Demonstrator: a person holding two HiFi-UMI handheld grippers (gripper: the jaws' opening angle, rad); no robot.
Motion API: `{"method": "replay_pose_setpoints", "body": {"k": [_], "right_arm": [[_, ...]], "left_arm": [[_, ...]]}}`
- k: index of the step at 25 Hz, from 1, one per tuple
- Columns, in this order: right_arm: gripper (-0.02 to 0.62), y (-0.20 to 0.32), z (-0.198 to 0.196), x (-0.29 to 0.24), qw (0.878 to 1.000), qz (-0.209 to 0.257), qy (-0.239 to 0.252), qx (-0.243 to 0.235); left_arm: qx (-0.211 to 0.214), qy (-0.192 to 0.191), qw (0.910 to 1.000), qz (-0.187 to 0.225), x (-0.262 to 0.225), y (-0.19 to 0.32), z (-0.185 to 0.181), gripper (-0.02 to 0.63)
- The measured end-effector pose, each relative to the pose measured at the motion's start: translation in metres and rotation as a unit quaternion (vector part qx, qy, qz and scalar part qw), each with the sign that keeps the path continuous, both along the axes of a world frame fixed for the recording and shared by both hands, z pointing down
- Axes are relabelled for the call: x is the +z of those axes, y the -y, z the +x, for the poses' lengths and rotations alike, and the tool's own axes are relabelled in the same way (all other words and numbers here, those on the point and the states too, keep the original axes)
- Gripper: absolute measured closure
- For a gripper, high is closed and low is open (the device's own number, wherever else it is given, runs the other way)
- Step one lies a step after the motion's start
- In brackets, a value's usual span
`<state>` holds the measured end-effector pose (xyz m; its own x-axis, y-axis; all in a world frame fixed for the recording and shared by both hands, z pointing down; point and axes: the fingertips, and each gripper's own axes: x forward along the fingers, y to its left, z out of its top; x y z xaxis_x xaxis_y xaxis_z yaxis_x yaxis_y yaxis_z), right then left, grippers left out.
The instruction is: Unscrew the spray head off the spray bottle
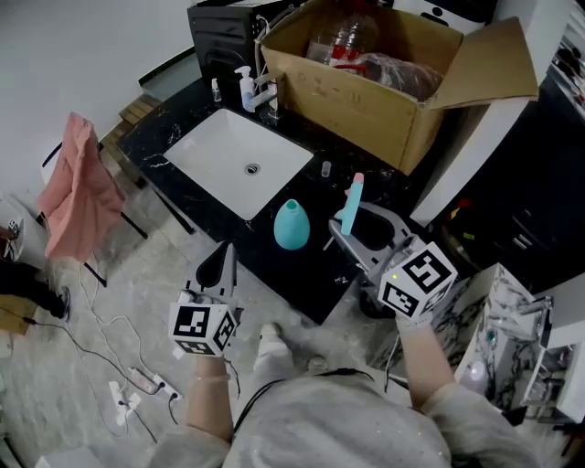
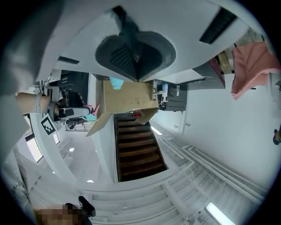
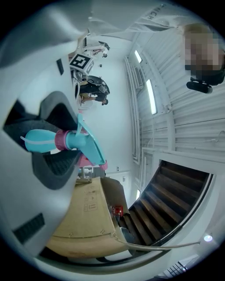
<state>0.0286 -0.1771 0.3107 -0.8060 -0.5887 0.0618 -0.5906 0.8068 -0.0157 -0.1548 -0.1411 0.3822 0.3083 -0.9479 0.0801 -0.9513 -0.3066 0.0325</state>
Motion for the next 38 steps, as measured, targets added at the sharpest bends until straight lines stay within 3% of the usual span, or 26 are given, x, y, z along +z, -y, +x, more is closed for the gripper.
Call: {"method": "replay_pose_setpoints", "body": {"k": [17, 38], "right_arm": [[0.448, -0.030, 0.019, 0.010, 1.000, -0.001, 0.010, 0.008], [0.448, -0.046, 0.040, 0.003, 0.999, -0.006, 0.046, 0.006]], "left_arm": [[-0.072, -0.011, 0.9968, 0.033, -0.021, -0.044, -0.008, 0.601], [-0.101, -0.020, 0.9932, 0.054, -0.038, -0.067, -0.006, 0.600]]}}
